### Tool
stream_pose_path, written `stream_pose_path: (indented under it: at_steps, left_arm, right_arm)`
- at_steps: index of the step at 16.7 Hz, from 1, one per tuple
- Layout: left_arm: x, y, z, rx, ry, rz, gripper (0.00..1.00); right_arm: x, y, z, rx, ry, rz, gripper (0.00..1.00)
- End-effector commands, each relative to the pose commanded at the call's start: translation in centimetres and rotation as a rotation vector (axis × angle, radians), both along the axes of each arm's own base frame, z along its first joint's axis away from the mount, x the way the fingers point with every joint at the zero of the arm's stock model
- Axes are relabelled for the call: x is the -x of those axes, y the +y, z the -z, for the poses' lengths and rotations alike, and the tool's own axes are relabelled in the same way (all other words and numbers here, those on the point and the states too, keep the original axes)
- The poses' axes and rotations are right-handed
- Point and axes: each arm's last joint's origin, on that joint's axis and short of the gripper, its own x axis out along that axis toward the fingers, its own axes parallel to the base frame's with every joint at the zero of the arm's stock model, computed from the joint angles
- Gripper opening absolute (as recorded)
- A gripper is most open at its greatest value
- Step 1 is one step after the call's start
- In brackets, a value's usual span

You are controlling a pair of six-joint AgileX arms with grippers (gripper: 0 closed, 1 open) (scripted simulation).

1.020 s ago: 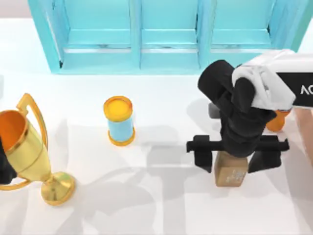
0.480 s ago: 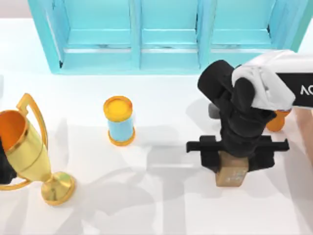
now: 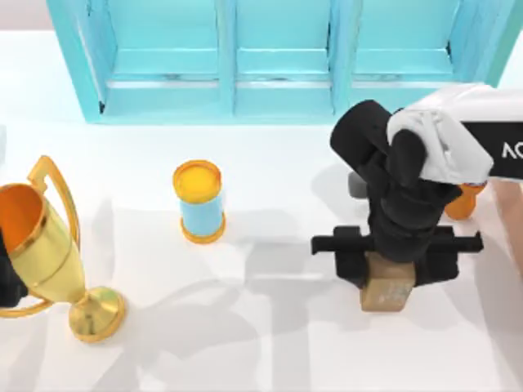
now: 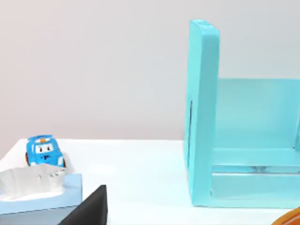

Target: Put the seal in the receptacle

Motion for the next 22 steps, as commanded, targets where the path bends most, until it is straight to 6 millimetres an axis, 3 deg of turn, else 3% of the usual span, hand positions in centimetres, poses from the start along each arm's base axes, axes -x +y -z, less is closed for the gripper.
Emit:
stream_pose_path:
  at_steps: [4,12,18,20,22]
  left_arm:
    - [0.0,0.0,0.0,0.000,0.000,0.000,1.00]
    - [0.0,0.0,0.0,0.000,0.000,0.000,1.00]
    - [0.0,0.0,0.0,0.000,0.000,0.000,1.00]
    - [0.0,0.0,0.0,0.000,0.000,0.000,1.00]
    - [0.0,0.0,0.0,0.000,0.000,0.000,1.00]
  right_arm:
    - [-0.3,0.3,-1.9,-0.003,-0.005,-0.003,0.00]
    - [0.0,0.0,-9.7,0.001,0.002,0.000,0.00]
    - [-0.3,-0.3,-9.9,0.001,0.002,0.000,0.00]
    - [-1.3,-1.9,-10.3,-0.002,-0.002,0.000,0.00]
    - [-2.8,-4.8,-10.9,-0.003,-0.004,-0.001,0.00]
